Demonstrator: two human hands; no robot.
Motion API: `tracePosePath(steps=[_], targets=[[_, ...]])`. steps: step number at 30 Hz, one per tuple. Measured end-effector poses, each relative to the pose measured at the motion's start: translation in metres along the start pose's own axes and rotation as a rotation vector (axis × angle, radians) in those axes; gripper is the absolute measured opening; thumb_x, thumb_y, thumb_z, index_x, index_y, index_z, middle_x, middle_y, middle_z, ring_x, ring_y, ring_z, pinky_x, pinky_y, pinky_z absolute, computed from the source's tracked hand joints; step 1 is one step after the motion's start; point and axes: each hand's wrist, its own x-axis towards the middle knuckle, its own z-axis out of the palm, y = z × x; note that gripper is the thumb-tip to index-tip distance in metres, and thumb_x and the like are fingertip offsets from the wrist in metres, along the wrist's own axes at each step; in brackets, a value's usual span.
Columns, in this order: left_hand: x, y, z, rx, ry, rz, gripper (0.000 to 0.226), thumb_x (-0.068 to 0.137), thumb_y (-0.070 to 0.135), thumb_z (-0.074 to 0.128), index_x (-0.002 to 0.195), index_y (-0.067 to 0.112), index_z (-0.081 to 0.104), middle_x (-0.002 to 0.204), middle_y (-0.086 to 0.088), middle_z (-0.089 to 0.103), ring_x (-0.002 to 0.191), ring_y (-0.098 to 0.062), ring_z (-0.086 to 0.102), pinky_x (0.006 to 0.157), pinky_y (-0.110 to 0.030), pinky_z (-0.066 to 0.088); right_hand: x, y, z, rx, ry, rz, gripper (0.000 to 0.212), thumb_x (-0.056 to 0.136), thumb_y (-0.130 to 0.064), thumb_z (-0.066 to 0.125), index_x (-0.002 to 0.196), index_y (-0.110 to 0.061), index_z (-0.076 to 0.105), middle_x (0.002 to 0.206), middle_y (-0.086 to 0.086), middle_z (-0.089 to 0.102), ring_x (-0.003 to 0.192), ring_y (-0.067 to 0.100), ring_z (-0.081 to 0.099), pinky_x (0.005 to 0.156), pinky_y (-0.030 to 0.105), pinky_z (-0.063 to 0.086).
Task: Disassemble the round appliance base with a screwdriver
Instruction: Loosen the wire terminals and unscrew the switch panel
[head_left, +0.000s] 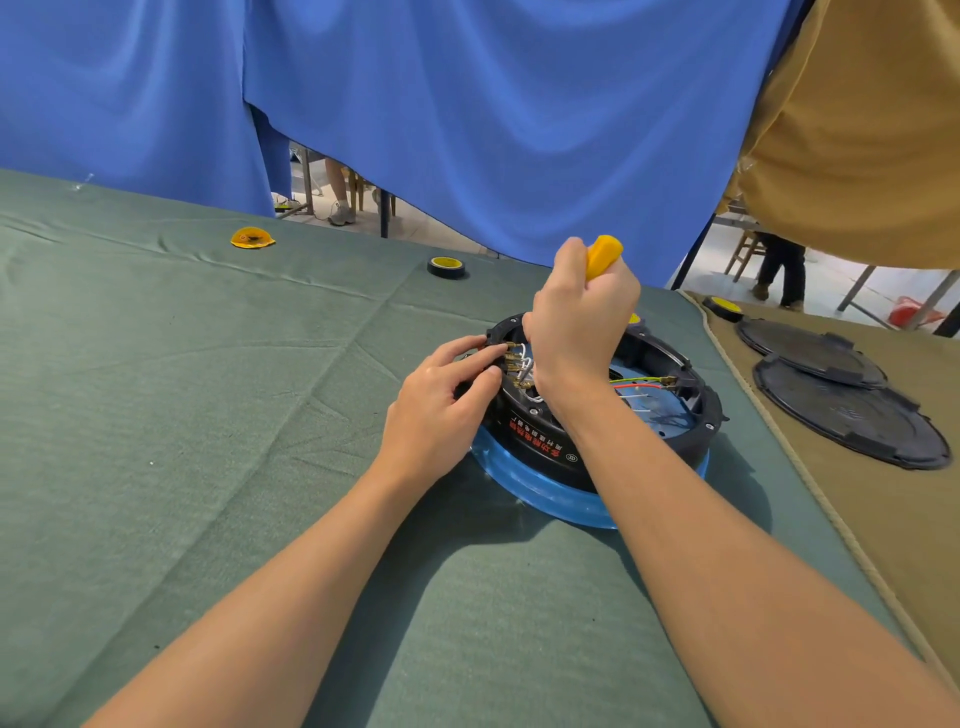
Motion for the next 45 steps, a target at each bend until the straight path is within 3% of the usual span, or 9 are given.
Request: tracePosePath(steps=[9, 22, 26, 28, 32, 35, 39, 42, 45], targets=[[-0.001, 0.003, -0.001, 0.005, -0.008, -0.012, 0.044, 0.086, 0.048, 0.042, 0.122, 0.038, 0.065, 0.137, 0.016, 0.053, 0.129, -0.004, 0.045, 0.107, -0.044, 0.039, 0.011, 0.004, -0.016, 0.222, 0.233, 0.271, 0.035, 0.083, 0.000, 0.038, 0.059, -0.019, 0.022, 0.047, -0.006, 0.017, 0.047, 0.016, 0.014, 0.044, 0.022, 0.021], [-0.001, 0.002, -0.002, -0.014, -0.012, -0.003, 0.044, 0.087, 0.046, 0.043, 0.123, 0.035, 0.065, 0.137, 0.013, 0.054, 0.130, -0.006, 0.046, 0.108, -0.044, 0.039, 0.009, 0.008, -0.011, -0.048, 0.104, 0.051, 0.042, 0.088, -0.009, 0.043, 0.054, -0.024, 0.024, 0.051, -0.002, 0.022, 0.056, 0.022, 0.022, 0.053, 0.045, 0.031], [-0.001, 0.002, -0.003, -0.004, -0.016, 0.005, 0.044, 0.087, 0.046, 0.045, 0.125, 0.033, 0.064, 0.135, 0.013, 0.055, 0.128, -0.005, 0.047, 0.109, -0.041, 0.039, 0.013, -0.004, -0.022, 0.122, 0.075, 0.143, 0.047, 0.090, -0.013, 0.050, 0.051, -0.026, 0.026, 0.050, 0.002, 0.021, 0.048, 0.021, 0.019, 0.048, 0.036, 0.027], [-0.002, 0.003, -0.004, 0.009, -0.026, 0.008, 0.050, 0.087, 0.047, 0.045, 0.131, 0.027, 0.060, 0.135, 0.011, 0.055, 0.126, -0.007, 0.048, 0.107, -0.041, 0.040, 0.019, -0.014, -0.034, 0.197, 0.065, 0.172, 0.045, 0.092, -0.021, 0.053, 0.052, -0.019, 0.033, 0.044, 0.003, 0.033, 0.039, 0.020, 0.033, 0.044, 0.031, 0.037], [-0.005, 0.003, -0.004, 0.149, -0.066, 0.054, 0.057, 0.094, 0.050, 0.040, 0.141, 0.019, 0.049, 0.143, 0.009, 0.048, 0.131, -0.006, 0.042, 0.111, -0.038, 0.037, 0.025, -0.024, -0.061, -0.212, -0.031, 0.094, 0.056, 0.093, -0.055, 0.041, 0.059, -0.012, 0.054, 0.054, -0.001, 0.056, 0.056, 0.010, 0.057, 0.062, 0.030, 0.050], [-0.008, 0.006, -0.003, 0.212, -0.066, 0.101, 0.058, 0.097, 0.054, 0.039, 0.141, 0.017, 0.049, 0.144, 0.008, 0.047, 0.131, -0.006, 0.042, 0.110, -0.037, 0.038, 0.007, -0.025, -0.078, -0.402, -0.059, -0.011, 0.069, 0.095, -0.057, 0.036, 0.054, -0.005, 0.056, 0.054, 0.005, 0.062, 0.057, 0.009, 0.061, 0.059, 0.019, 0.047], [-0.016, 0.017, 0.001, 0.257, -0.064, 0.133, 0.079, 0.085, 0.067, 0.035, 0.136, 0.011, 0.054, 0.140, 0.004, 0.051, 0.125, -0.010, 0.049, 0.105, -0.033, 0.043, -0.020, -0.025, -0.096, -0.466, -0.073, -0.041, 0.049, 0.089, -0.043, 0.053, 0.057, -0.007, 0.061, 0.052, 0.004, 0.061, 0.054, 0.019, 0.062, 0.062, 0.041, 0.053], [-0.023, 0.022, 0.006, 0.493, 0.018, 0.286, 0.072, 0.092, 0.063, 0.036, 0.125, 0.004, 0.062, 0.129, -0.006, 0.060, 0.114, -0.020, 0.060, 0.091, -0.039, 0.052, -0.035, -0.028, -0.103, -0.470, -0.118, -0.014, 0.021, 0.084, -0.035, 0.062, 0.067, -0.023, 0.066, 0.056, -0.004, 0.065, 0.048, 0.012, 0.063, 0.051, 0.033, 0.052], [-0.024, 0.024, 0.003, 0.693, 0.061, 0.422, 0.068, 0.091, 0.061, 0.037, 0.113, 0.004, 0.067, 0.122, -0.009, 0.065, 0.108, -0.029, 0.062, 0.084, -0.042, 0.048, -0.042, -0.029, -0.108, -0.518, -0.110, 0.001, 0.011, 0.080, -0.030, 0.067, 0.070, -0.030, 0.063, 0.060, -0.008, 0.067, 0.053, 0.012, 0.066, 0.067, 0.045, 0.056]])
